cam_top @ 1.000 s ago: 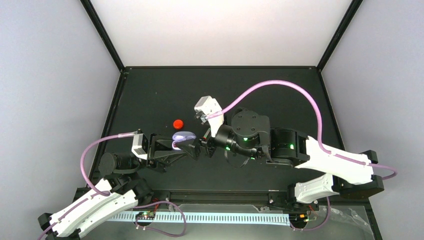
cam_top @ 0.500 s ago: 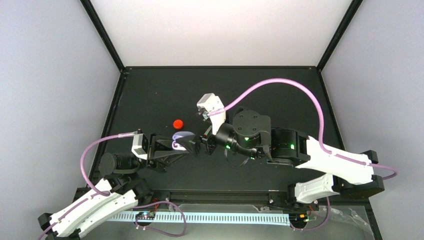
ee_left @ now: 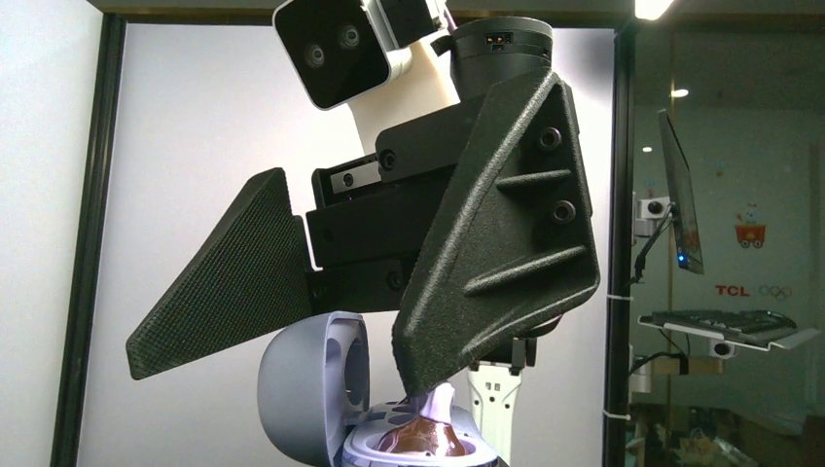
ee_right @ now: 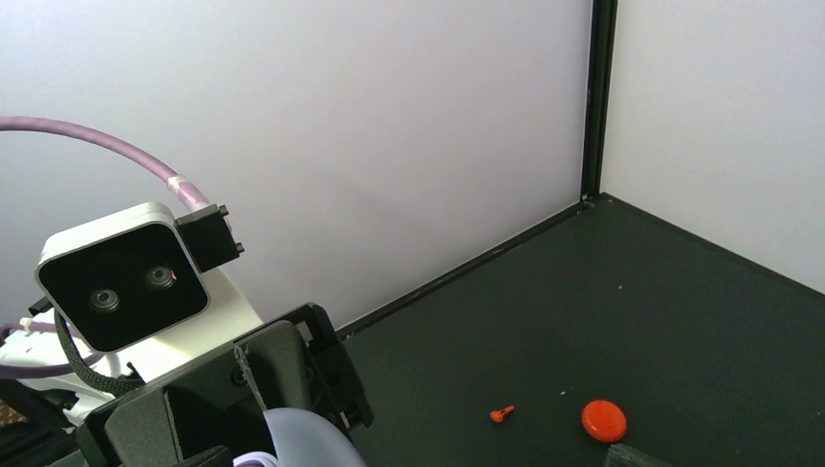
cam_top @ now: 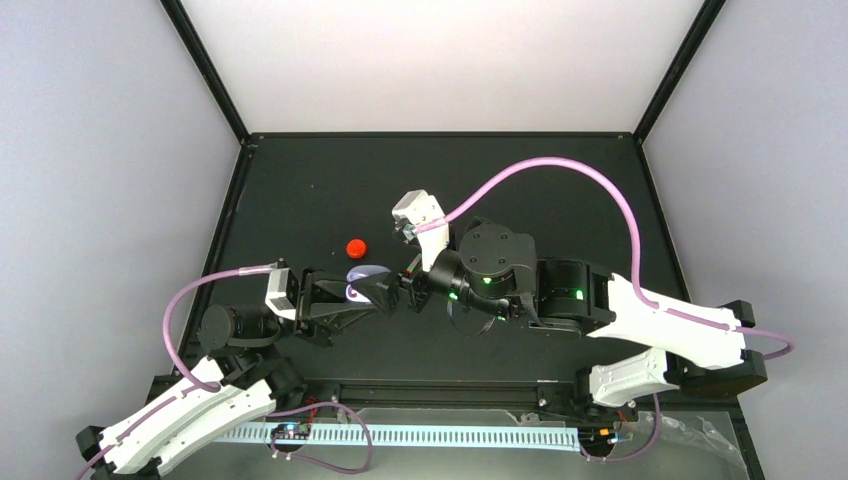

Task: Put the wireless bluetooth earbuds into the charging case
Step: Place the earbud in the charging case, then close the charging case.

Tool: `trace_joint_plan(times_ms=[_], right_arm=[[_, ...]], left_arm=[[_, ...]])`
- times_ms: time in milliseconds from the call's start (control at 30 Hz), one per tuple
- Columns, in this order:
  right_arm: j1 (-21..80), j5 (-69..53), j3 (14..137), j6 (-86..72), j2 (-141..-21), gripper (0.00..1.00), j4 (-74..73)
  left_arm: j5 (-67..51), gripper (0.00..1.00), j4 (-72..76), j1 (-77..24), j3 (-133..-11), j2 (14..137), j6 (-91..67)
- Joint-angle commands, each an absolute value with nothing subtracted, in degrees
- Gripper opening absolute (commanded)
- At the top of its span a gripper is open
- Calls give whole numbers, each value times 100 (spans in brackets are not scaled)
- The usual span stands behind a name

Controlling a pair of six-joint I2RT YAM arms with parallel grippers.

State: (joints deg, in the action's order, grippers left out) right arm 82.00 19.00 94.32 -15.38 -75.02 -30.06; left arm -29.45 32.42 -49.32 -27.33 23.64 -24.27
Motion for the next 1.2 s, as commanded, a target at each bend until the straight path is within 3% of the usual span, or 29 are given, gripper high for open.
trace_joint_plan(times_ms=[0, 467, 767, 1167], right_arm=[[8211, 1947, 9282, -1576, -7569, 100, -3326], [7708, 2004, 9573, -1373, -6812, 100, -3089], [7321, 764, 9341, -1513, -7140, 99, -3429], [7330, -369, 9113, -1360, -6924, 99, -3225]], left_arm=[[-3011, 2, 3453, -4949, -3113, 2377, -2461], [-3029, 1, 3234, -4956, -2743, 2115, -2446], [-3971, 2, 3280, -4948, -3158, 2319, -2461], [-3685, 2, 3287, -4951, -3257, 2574, -2252]])
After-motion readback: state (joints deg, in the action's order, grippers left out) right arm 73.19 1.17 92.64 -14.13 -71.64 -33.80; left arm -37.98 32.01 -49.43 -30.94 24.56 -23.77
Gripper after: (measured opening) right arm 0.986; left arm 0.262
